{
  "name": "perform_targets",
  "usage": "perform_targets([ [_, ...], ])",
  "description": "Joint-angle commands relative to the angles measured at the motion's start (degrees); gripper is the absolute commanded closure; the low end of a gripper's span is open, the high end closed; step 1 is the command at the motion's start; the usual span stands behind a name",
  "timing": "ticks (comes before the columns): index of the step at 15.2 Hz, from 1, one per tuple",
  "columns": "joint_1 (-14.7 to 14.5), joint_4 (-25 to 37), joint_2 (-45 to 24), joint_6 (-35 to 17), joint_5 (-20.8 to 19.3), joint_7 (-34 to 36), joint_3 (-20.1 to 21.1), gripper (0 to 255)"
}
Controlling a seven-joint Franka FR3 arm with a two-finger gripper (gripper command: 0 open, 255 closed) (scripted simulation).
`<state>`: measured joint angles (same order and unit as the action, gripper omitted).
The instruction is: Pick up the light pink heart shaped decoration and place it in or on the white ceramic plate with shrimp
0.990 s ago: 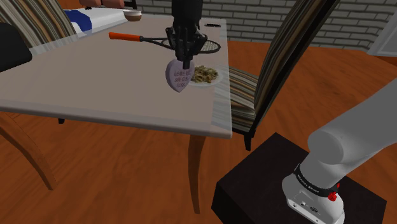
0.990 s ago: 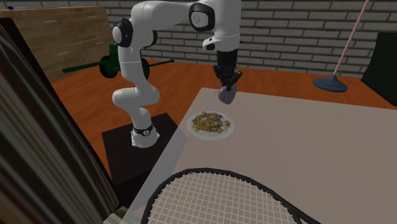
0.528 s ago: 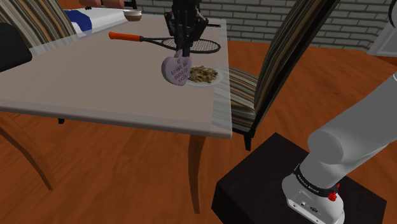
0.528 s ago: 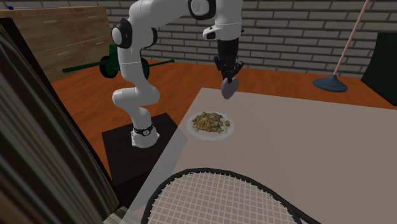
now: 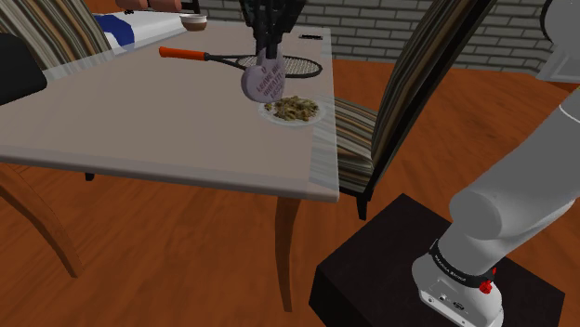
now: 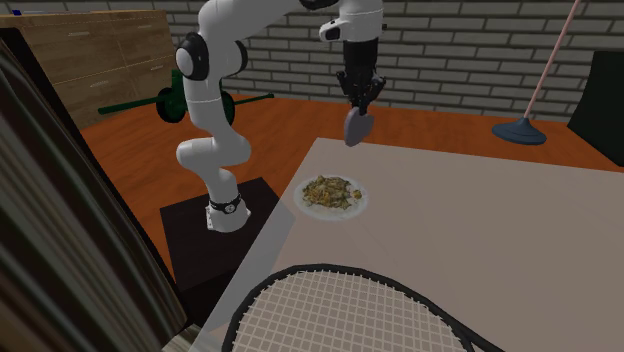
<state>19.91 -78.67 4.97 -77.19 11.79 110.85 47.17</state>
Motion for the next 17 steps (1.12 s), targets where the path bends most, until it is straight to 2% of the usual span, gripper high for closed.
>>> perform_targets([
  [1,-0.30,3.16,-1.66,1.88,-1.17,1.17,0.72,255],
  [3,-0.71,5.74,-3.16,3.32,-2.28,2.19,1.37,255],
  [11,2.44,16.09,-9.52,10.32,-6.65,-5.30,-2.09,255],
  [16,1.38,27.23,-16.98,16.14,-12.27,-7.83,-2.80,255],
  [17,2.69,24.23,-15.29,14.54,-10.86,-8.69,-3.21,255],
])
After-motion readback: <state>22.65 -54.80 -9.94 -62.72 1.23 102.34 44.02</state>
